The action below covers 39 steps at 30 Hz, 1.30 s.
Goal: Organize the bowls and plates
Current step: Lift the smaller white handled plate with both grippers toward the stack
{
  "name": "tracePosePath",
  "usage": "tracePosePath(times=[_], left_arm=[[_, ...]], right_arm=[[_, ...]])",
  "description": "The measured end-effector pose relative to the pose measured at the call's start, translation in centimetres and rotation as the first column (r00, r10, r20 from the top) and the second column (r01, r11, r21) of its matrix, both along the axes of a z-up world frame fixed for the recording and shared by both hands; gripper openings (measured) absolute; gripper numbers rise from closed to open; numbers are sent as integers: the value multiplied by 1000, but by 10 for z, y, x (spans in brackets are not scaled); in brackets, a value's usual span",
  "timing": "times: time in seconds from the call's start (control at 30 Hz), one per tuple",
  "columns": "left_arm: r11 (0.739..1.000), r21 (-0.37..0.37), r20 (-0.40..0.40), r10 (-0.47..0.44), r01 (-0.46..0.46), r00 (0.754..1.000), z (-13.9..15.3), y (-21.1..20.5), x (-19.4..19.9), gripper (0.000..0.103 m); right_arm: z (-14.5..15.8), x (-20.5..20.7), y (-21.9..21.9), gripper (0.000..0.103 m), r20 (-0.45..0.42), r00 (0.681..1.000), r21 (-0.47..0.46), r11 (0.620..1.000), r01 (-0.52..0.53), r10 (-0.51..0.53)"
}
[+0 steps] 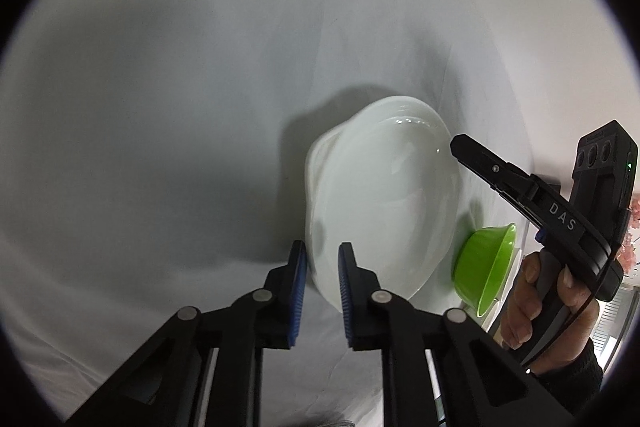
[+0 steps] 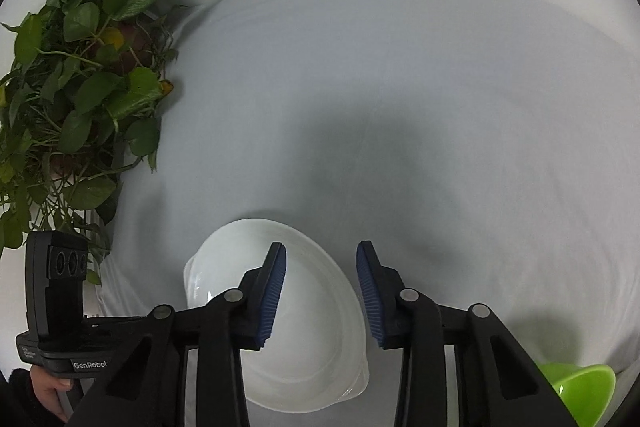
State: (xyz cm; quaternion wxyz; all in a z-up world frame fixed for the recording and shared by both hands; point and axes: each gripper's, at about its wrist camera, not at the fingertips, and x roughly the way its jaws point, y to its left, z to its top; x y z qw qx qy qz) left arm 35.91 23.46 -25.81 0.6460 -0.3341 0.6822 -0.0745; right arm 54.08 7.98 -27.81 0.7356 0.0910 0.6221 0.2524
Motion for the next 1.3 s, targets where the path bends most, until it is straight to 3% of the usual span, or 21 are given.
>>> tracePosePath(times=[0.13,0.57,0.7,1.03,1.3], left_arm=[[1000,21,-11,-12,12,1000,-4,2,4,6],[999,35,27,-29,28,999,4,21,25,5],[996,74,54,-60,56,997,8,21,34,5],[989,119,97,-104,93,990,18,7,36,5],[985,147,173,-115,90,978,61,5,27,4]], right_arm=[[-8,-3,-2,20,-16,1000,-23,1000,7,-7],[-23,-23,-18,19,-74,993,-62,994,86,-91],[-22,-29,-14,12,-79,991,-91,991,100,-107],[-10,-43,-7,8,-16,988,-115,982,150,-153],[26,-68,-19,5,25,978,-94,974,206,-205]])
